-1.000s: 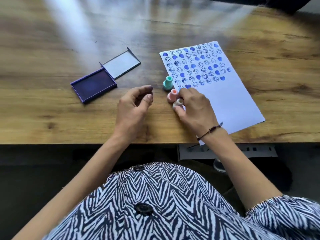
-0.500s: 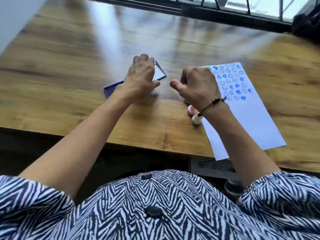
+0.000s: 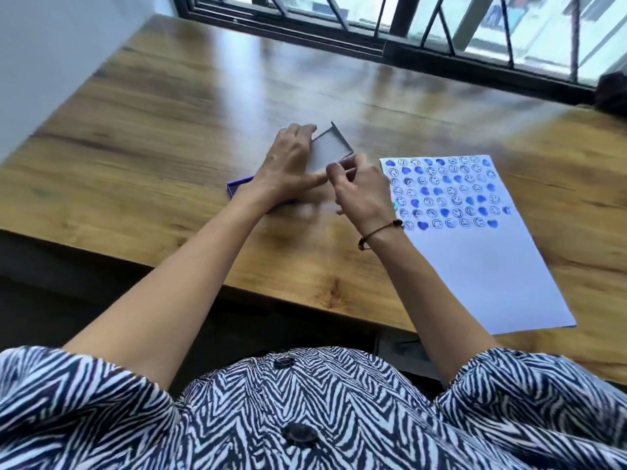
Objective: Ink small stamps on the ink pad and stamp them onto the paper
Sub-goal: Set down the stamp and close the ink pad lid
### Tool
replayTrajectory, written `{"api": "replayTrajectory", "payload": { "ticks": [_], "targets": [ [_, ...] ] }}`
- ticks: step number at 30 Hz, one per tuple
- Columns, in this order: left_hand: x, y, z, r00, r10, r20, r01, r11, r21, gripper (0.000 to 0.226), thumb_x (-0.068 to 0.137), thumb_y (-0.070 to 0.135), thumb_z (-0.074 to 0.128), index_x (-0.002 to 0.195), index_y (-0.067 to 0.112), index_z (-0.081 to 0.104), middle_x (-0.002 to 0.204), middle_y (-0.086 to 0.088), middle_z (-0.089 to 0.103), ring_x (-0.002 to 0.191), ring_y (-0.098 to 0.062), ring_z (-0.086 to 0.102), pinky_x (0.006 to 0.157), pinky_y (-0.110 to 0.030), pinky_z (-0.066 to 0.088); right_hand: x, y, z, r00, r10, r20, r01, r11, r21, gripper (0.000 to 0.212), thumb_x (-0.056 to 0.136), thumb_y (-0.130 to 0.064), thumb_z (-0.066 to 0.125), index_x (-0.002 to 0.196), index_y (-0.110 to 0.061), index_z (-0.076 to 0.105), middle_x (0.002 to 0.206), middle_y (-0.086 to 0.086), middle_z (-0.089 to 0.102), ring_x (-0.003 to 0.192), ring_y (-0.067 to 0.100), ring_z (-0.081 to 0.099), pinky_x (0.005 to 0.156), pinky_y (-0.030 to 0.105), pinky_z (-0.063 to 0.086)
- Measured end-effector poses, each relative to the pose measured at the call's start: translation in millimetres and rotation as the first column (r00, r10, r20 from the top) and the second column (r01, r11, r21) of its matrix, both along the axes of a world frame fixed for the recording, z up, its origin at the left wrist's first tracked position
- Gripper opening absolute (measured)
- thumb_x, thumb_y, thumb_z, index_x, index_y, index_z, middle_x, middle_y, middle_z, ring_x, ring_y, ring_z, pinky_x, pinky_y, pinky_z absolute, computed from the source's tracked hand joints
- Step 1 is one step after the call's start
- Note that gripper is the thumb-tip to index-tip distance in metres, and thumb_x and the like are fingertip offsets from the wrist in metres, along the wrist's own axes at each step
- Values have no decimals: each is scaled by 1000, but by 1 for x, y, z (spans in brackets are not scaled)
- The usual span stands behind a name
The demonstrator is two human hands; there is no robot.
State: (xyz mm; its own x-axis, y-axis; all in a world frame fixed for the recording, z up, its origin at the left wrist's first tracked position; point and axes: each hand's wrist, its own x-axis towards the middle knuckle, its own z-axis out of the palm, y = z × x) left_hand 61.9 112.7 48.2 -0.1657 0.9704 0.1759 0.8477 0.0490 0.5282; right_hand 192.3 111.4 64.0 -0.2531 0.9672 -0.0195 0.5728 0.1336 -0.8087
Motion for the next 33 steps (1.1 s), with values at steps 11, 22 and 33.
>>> {"api": "replayTrajectory", "payload": {
  "ticks": [11,22,33],
  "targets": [
    [-11,-68,12,900,-10,435,-129,948,290,62,72,14,67,127,3,39,121,-11,57,114,-16,54,100,-26,42,-31,-13,11,656,-34,-754,-494,736,-462,55,92,-56,28,129,-18,42,118,22,57,95,33,63,84,43,54],
    [-73,-89,-16,738,218,639,-229,971,-67,49,81,35,38,127,19,43,116,-5,62,112,-20,56,103,-40,40,-41,-49,-29,895,300,330,-379,902,206,56,70,-45,67,105,-7,46,127,15,43,114,32,43,94,39,34],
    [-71,-77,-19,694,226,684,-198,973,-120,55,80,40,31,129,17,38,112,-15,66,105,-17,59,98,-30,37,-53,-51,-41,782,266,564,-441,875,199,67,73,-57,58,116,-9,41,144,18,29,120,37,36,96,45,36]
  ]
}}
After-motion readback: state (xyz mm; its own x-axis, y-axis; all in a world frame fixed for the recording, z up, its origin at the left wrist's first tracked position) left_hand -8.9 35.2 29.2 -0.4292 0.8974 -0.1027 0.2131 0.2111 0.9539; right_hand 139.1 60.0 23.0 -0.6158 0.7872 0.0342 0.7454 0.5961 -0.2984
